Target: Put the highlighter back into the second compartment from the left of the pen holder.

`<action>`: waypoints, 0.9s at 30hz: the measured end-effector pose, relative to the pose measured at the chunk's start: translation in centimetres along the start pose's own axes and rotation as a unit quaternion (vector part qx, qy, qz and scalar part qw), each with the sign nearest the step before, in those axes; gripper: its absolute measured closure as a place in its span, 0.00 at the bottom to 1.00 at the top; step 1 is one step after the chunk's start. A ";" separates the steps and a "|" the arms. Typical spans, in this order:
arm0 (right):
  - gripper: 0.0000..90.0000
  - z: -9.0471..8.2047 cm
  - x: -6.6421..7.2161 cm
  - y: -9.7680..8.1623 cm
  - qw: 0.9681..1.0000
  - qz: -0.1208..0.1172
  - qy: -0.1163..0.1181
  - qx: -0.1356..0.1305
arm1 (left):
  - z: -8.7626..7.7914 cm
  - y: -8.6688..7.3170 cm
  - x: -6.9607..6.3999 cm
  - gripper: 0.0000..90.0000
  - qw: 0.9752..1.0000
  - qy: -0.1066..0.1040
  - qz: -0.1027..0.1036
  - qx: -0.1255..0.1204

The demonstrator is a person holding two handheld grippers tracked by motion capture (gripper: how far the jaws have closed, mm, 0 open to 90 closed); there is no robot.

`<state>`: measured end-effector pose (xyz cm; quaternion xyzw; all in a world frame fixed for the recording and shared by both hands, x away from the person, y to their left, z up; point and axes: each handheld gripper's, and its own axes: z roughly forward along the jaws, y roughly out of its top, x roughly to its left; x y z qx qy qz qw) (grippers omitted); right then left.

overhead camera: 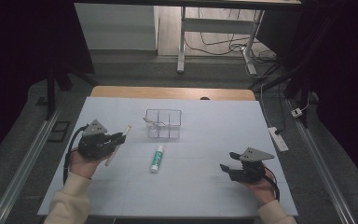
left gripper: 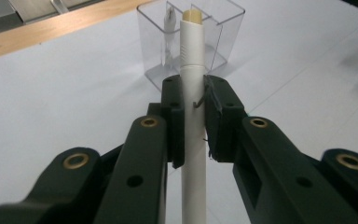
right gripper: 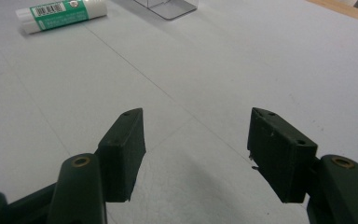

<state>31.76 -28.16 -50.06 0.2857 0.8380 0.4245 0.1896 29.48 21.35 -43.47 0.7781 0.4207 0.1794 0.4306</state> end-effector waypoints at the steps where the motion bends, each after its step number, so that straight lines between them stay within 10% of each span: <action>1: 0.41 0.0 0.0 0.0 1.000 0.000 0.000 0.000 | 0.0 0.1 -0.1 0.87 1.000 -0.001 0.000 -0.003; 27: 0.41 0.2 0.0 -0.1 1.000 -0.001 -0.001 0.003 | 1.8 2.4 -1.4 0.87 0.999 -0.033 0.013 -0.040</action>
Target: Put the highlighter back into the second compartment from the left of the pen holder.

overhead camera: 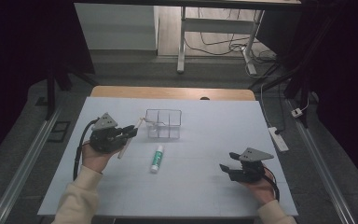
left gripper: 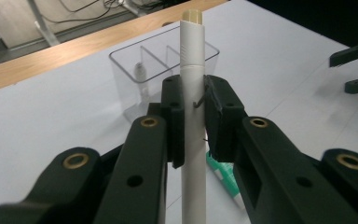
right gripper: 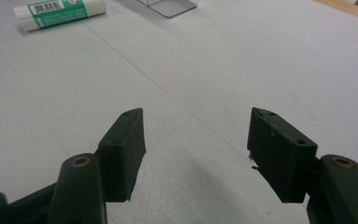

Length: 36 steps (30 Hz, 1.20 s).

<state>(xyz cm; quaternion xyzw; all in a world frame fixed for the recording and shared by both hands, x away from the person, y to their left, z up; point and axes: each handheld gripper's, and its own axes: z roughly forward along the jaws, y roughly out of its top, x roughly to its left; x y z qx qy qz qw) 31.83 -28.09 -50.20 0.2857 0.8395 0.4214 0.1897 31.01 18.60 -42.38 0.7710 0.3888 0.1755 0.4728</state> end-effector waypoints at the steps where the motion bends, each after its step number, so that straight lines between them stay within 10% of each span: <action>1: 0.41 0.0 0.0 0.0 1.000 -0.001 0.000 0.001 | 0.1 0.1 -0.1 0.87 1.000 -0.001 0.001 0.001; 36: 0.41 -0.1 -0.2 0.0 1.000 0.000 -0.007 0.000 | 3.4 2.9 0.4 0.87 1.000 -0.023 0.002 -0.012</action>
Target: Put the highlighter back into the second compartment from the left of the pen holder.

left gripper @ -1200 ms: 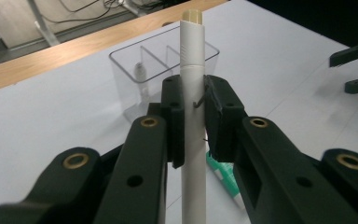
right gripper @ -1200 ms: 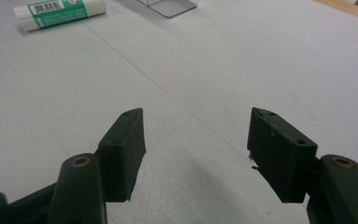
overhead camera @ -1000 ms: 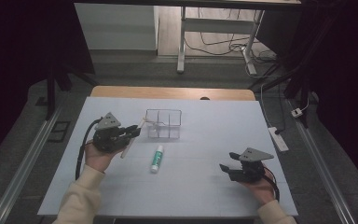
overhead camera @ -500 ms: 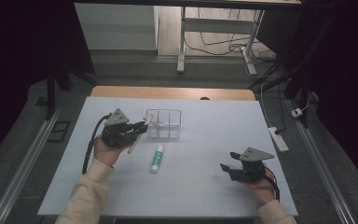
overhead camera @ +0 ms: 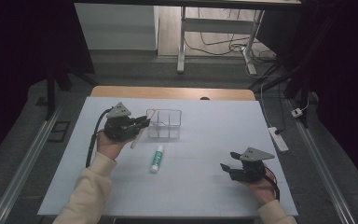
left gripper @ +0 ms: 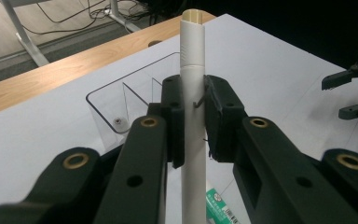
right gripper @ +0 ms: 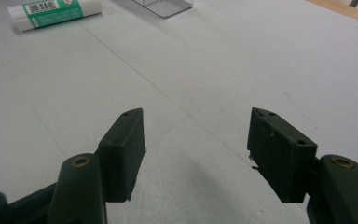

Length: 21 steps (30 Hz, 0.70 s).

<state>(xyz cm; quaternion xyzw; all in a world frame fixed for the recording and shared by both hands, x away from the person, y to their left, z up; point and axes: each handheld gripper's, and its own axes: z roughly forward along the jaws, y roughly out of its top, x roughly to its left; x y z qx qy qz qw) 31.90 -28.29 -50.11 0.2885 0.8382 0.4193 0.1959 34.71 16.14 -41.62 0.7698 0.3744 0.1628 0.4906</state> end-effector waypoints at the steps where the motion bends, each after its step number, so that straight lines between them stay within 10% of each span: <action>1: 0.41 0.0 0.0 0.0 1.000 0.000 0.000 0.000 | 0.1 0.0 0.0 0.87 1.000 -0.001 -0.001 -0.001; 21: 0.41 0.1 0.0 0.0 1.000 0.000 0.002 0.001 | 1.8 1.9 0.7 0.87 1.000 -0.004 -0.004 -0.012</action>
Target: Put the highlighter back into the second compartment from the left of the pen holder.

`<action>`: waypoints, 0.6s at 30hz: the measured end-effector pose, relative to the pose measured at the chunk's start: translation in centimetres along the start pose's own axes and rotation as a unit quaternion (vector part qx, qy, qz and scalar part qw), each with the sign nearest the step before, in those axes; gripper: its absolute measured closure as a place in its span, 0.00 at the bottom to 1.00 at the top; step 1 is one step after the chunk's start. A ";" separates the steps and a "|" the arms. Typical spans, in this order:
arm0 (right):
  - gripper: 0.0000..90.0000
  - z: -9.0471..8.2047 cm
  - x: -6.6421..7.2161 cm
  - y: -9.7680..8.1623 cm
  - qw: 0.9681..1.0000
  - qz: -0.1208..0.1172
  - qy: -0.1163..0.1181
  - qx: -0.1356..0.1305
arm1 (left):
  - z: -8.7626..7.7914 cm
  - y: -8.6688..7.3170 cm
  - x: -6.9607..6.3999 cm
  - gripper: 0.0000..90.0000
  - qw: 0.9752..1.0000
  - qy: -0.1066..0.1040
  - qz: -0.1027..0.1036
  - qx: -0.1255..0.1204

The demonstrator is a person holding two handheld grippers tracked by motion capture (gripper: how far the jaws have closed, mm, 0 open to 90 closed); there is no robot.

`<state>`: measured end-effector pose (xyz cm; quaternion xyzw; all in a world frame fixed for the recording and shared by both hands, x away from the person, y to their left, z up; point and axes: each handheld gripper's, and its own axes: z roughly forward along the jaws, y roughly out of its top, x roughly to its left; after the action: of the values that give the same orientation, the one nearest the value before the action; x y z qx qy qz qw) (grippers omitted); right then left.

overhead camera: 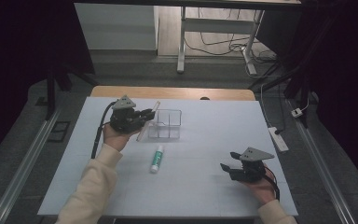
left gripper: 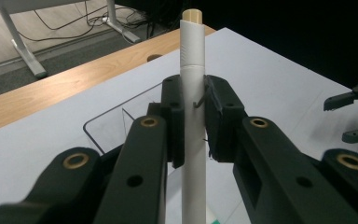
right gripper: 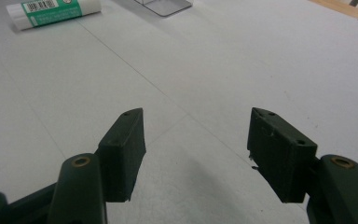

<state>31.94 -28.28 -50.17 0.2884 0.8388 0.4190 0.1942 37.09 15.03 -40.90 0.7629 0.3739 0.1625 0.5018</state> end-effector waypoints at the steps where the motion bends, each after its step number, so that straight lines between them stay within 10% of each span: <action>1: 0.41 0.0 0.0 0.0 1.000 0.000 0.000 0.000 | 0.1 0.1 0.1 0.87 1.000 0.000 0.000 0.000; 18: 0.41 0.1 0.0 0.0 1.000 -0.002 -0.002 0.003 | 2.2 1.5 0.2 0.87 1.000 0.000 -0.001 0.003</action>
<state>32.01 -28.28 -50.25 0.2880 0.8403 0.4154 0.1959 39.25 13.42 -40.61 0.7638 0.3751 0.1606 0.5001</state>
